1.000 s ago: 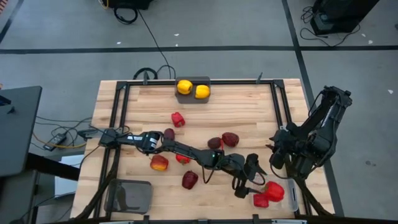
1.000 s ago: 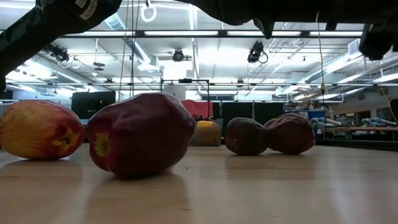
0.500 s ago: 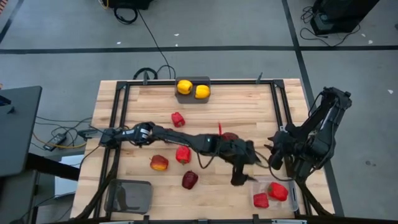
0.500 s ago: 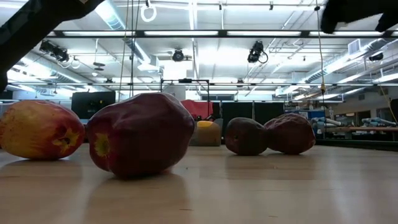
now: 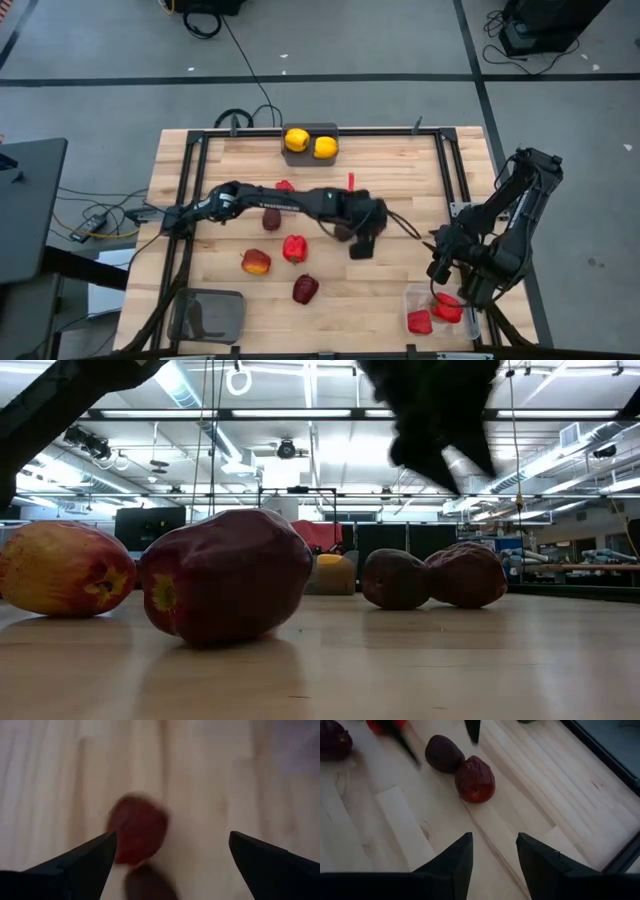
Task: Sort produce into baskets
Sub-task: Put the red bell pepper into the transparent bin
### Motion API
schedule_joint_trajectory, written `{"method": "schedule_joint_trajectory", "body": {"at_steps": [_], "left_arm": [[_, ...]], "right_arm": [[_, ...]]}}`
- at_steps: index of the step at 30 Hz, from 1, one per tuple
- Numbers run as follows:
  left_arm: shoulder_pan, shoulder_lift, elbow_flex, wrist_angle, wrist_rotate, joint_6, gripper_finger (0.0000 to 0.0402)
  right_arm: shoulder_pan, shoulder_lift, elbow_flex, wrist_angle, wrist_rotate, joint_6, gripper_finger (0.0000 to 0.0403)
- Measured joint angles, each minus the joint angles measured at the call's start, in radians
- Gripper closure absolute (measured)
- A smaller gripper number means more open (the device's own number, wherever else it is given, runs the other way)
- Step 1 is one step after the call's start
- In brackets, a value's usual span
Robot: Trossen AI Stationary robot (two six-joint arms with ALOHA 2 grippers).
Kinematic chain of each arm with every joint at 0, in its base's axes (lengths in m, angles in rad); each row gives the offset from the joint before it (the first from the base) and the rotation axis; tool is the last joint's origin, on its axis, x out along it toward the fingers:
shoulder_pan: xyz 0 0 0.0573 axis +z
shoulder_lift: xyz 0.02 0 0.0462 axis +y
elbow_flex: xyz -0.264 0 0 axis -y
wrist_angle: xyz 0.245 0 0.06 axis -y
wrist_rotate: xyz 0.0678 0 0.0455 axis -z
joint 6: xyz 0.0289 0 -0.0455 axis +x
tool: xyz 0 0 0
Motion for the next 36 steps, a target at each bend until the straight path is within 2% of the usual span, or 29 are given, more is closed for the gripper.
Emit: {"method": "schedule_joint_trajectory", "body": {"at_steps": [3,13,19,22,25,28,36], "left_arm": [[0.031,-0.048,0.000,-0.135,-0.020,-0.024,0.0010],[0.097,-0.189,0.002,-0.499,-0.214,-0.122,0.0010],[0.144,-0.223,0.001,-0.658,-0.222,-0.160,0.0010],[0.165,-0.241,-0.033,-0.658,-0.214,-0.170,0.0010],[0.191,-0.275,-0.140,-0.624,-0.207,-0.155,0.0010],[0.224,-0.332,-0.316,-0.543,-0.179,-0.152,0.0010],[0.351,-0.554,-0.830,-0.127,-0.013,-0.124,0.0010]], "right_arm": [[0.013,0.012,0.000,-0.001,-0.008,0.025,0.0238],[0.076,0.025,0.000,0.005,-0.018,0.136,0.0238],[0.117,0.088,0.000,0.006,-0.019,0.206,0.0238],[0.130,0.129,0.000,0.006,-0.017,0.238,0.0238],[0.137,0.175,0.000,0.008,-0.018,0.255,0.0238],[0.138,0.215,0.000,0.011,-0.019,0.264,0.0238],[0.112,0.269,-0.002,0.001,-0.020,0.315,0.0214]]}}
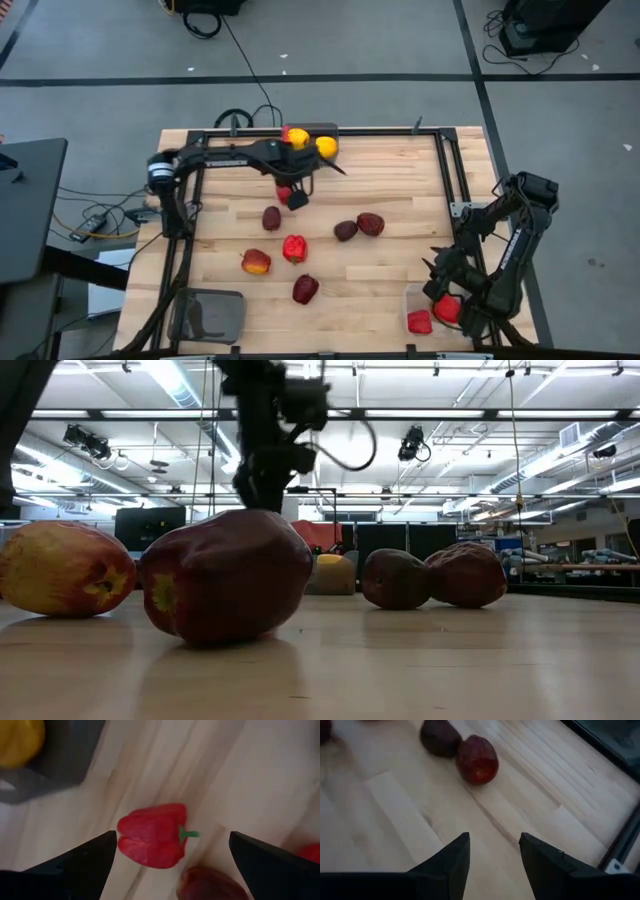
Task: Sort produce into baskets
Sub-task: Put the red bell pepper into the transparent bin
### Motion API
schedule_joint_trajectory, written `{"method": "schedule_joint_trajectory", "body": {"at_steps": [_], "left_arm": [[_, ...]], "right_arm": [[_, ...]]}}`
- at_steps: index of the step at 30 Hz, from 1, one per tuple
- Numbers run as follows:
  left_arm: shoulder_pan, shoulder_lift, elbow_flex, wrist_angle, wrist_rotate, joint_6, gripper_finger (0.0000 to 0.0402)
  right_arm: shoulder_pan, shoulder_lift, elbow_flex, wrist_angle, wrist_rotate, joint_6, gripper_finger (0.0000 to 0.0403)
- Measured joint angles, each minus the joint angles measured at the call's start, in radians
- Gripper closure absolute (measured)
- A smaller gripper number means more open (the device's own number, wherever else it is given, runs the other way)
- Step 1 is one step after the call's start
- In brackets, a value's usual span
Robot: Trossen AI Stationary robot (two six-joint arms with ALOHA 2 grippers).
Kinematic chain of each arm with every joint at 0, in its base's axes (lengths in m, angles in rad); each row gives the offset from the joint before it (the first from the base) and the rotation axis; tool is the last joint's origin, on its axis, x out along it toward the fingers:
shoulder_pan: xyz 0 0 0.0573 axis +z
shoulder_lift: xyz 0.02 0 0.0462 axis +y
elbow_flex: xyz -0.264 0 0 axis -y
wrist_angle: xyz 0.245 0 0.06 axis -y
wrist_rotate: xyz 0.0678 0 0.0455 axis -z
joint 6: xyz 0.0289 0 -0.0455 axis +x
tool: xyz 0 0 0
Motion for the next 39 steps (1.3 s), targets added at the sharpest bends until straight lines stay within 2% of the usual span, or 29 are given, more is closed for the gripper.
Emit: {"method": "schedule_joint_trajectory", "body": {"at_steps": [3,7,11,16,19,22,25,31,36,39], "left_arm": [[0.052,-0.054,-0.127,0.107,0.043,0.002,0.0010],[0.107,-0.083,-0.238,0.183,0.047,0.025,0.0009],[0.149,-0.079,-0.306,0.280,0.137,0.041,0.0009],[0.164,-0.058,-0.382,0.392,0.157,0.057,0.0009],[0.173,-0.041,-0.403,0.389,0.162,0.058,0.0016],[0.173,-0.039,-0.412,0.401,0.164,0.062,0.0048],[0.170,-0.038,-0.406,0.416,0.211,0.048,0.0088],[0.114,-0.038,-0.341,0.487,0.237,-0.001,0.0088],[-0.013,-0.038,-0.278,0.605,0.243,-0.001,0.0086],[-0.104,-0.038,-0.244,0.690,0.210,0.001,0.0074]], "right_arm": [[-0.034,0.001,-0.003,-0.001,-0.010,0.002,0.0199],[-0.077,0.000,-0.003,-0.003,-0.034,-0.017,0.0176],[-0.122,-0.001,-0.003,-0.002,-0.055,-0.051,0.0148],[-0.171,-0.001,-0.003,0.008,-0.116,-0.097,0.0113],[-0.190,-0.001,-0.003,0.012,-0.131,-0.112,0.0099],[-0.201,-0.001,-0.003,0.013,-0.124,-0.117,0.0097],[-0.204,-0.002,-0.003,0.013,-0.114,-0.122,0.0107],[-0.204,-0.003,-0.003,0.008,-0.109,-0.134,0.0139],[-0.209,-0.038,-0.003,-0.001,-0.060,-0.156,0.0155],[-0.217,-0.075,-0.003,-0.001,-0.010,-0.172,0.0156]]}}
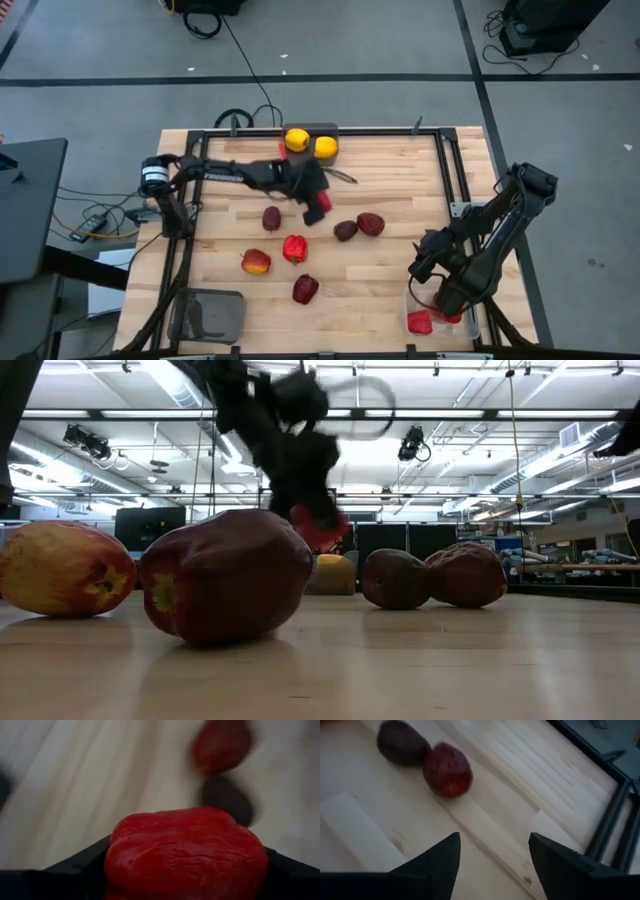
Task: Sort produce into baskets
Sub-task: Put the red bell pepper into the transparent bin
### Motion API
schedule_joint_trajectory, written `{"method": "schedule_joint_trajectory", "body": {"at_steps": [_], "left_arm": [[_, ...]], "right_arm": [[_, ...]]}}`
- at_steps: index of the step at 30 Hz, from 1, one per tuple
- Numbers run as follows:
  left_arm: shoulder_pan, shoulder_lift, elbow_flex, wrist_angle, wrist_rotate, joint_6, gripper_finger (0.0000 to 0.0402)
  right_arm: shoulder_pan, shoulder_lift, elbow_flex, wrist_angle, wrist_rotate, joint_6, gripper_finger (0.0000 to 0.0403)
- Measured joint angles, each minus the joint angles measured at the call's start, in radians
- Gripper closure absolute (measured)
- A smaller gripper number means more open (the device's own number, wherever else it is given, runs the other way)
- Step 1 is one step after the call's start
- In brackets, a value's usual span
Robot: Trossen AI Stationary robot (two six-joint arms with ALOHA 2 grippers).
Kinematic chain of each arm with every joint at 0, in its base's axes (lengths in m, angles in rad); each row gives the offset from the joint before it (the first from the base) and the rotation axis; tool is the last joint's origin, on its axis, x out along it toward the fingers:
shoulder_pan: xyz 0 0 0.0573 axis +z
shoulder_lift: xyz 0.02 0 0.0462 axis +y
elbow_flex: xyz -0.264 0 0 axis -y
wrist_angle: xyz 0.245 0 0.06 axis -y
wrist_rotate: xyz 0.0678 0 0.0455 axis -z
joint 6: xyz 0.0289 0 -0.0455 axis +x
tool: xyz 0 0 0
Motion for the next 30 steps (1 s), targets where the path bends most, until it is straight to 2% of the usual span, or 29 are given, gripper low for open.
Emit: {"method": "schedule_joint_trajectory", "body": {"at_steps": [8,15,20,26,30], "left_arm": [[-0.204,0.018,0.012,0.338,-0.078,-0.067,0.0073],[-0.316,0.137,0.035,0.666,-0.078,-0.074,0.0073],[-0.349,0.269,0.177,0.678,-0.081,0.009,0.0072],[-0.369,0.460,0.429,0.637,-0.007,0.053,0.0072],[-0.382,0.530,0.533,0.637,0.014,0.083,0.0072]], "right_arm": [[-0.009,-0.120,0.000,-0.001,0.071,-0.014,0.0157],[-0.008,-0.181,0.000,0.000,0.092,0.013,0.0157],[-0.008,-0.184,0.000,0.005,0.135,0.040,0.0157],[-0.008,-0.183,0.000,0.015,0.151,0.058,0.0157],[-0.008,-0.183,0.000,0.012,0.150,0.058,0.0157]]}}
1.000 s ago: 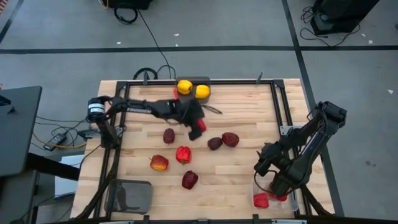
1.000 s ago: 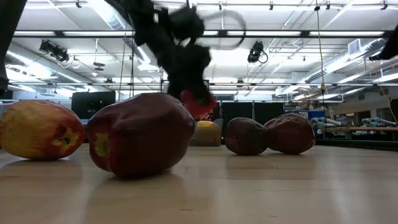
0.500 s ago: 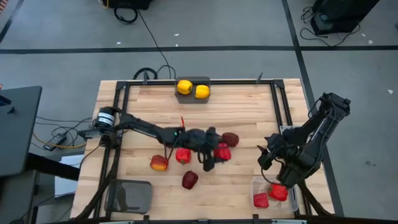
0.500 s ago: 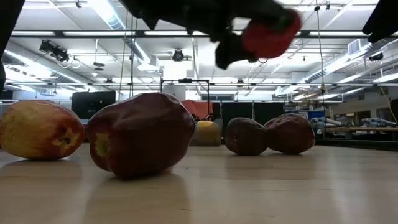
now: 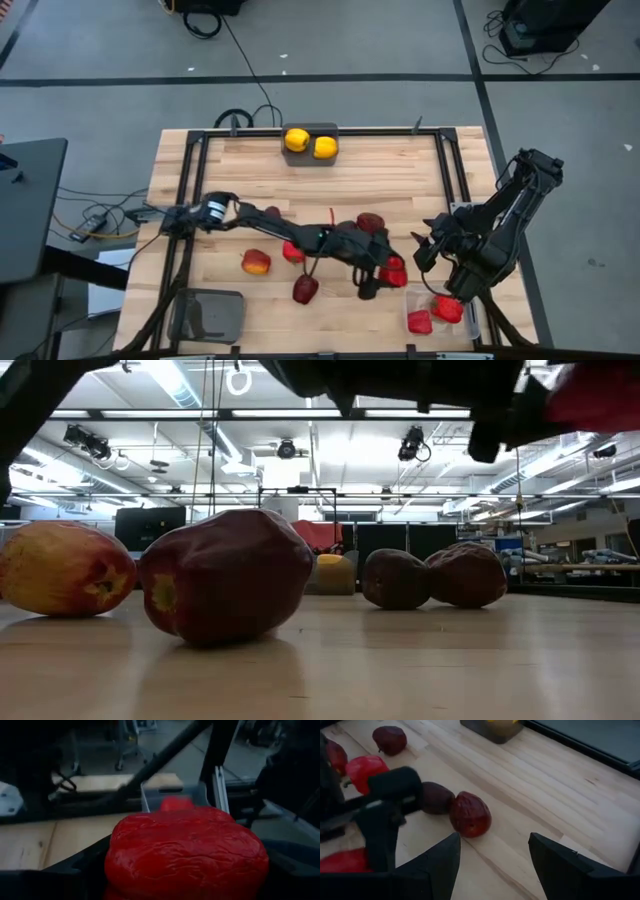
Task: Sort produce into baskets
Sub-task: Put the red bell pepper into the transparent bin
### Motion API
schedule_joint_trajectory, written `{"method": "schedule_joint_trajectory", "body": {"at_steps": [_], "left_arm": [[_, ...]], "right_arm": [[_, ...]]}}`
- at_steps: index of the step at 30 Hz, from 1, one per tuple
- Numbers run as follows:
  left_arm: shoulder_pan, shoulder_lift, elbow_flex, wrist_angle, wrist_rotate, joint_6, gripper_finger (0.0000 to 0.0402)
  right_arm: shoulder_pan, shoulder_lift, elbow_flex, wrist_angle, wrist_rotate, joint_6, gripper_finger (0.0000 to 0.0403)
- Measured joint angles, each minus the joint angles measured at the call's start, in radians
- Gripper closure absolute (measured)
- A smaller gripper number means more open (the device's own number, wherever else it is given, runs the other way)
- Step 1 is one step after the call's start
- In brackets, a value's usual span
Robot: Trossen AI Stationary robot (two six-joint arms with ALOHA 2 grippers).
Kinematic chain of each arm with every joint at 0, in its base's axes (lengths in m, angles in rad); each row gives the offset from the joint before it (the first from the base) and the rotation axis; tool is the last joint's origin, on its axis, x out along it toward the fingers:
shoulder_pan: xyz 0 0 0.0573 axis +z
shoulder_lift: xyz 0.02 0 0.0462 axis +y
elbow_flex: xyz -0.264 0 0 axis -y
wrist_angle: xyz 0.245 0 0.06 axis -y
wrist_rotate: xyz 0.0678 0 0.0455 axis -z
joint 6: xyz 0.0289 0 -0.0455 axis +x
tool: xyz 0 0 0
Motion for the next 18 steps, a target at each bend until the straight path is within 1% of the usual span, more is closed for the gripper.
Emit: {"method": "schedule_joint_trajectory", "body": {"at_steps": [4,8,13,18], "left_arm": [[-0.016,0.067,0.090,0.004,0.003,0.052,0.0072],[-0.027,0.144,0.190,-0.011,0.005,0.051,0.0072],[-0.027,0.235,0.320,-0.012,-0.006,0.042,0.0071],[-0.030,0.298,0.429,-0.028,-0.008,0.042,0.0071]], "right_arm": [[0.000,-0.002,0.002,-0.012,0.026,-0.006,0.0157],[0.000,-0.022,0.003,-0.013,0.068,-0.023,0.0157],[0.000,-0.053,0.003,-0.013,0.092,-0.031,0.0157],[0.000,-0.070,0.003,-0.014,0.096,-0.043,0.0157]]}}
